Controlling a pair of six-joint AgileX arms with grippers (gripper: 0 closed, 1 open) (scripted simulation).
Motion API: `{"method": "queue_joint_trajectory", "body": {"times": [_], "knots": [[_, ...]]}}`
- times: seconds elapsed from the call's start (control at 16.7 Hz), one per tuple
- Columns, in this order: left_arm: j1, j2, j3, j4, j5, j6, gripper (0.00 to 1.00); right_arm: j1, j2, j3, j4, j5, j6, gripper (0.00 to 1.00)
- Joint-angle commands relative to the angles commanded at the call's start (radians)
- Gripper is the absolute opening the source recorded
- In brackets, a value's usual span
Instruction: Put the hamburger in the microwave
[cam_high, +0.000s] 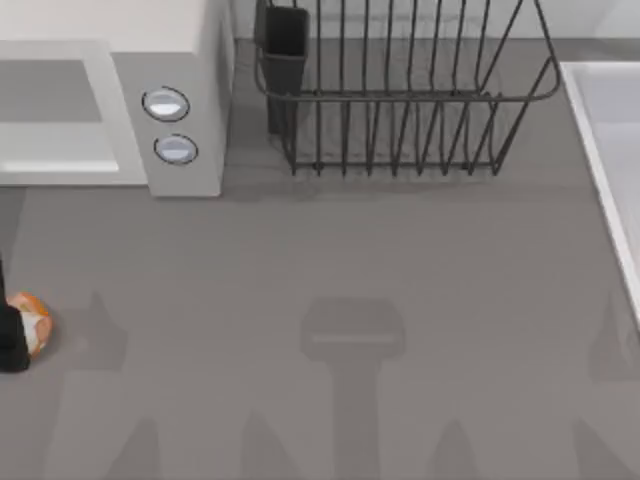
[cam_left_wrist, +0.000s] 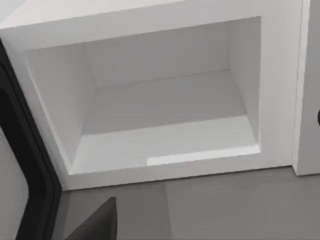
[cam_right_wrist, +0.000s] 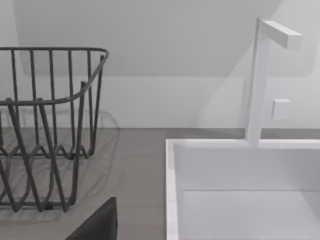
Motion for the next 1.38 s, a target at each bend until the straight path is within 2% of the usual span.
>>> {"method": "queue_joint_trajectory", "body": {"times": [0.78,1.08,1.38], "knots": [[0.033,1.208,0.733,-0.655,0.006,0.666,1.00,0.000,0.000,0.000,0.000,0.000,0.000,1.00],[0.042,1.478,0.934,-0.804,0.005,0.834,1.00,0.000,0.000,0.000,0.000,0.000,0.000,1.00],[0.044,1.544,0.986,-0.838,0.005,0.875,1.00,0.000,0.000,0.000,0.000,0.000,0.000,1.00]]}}
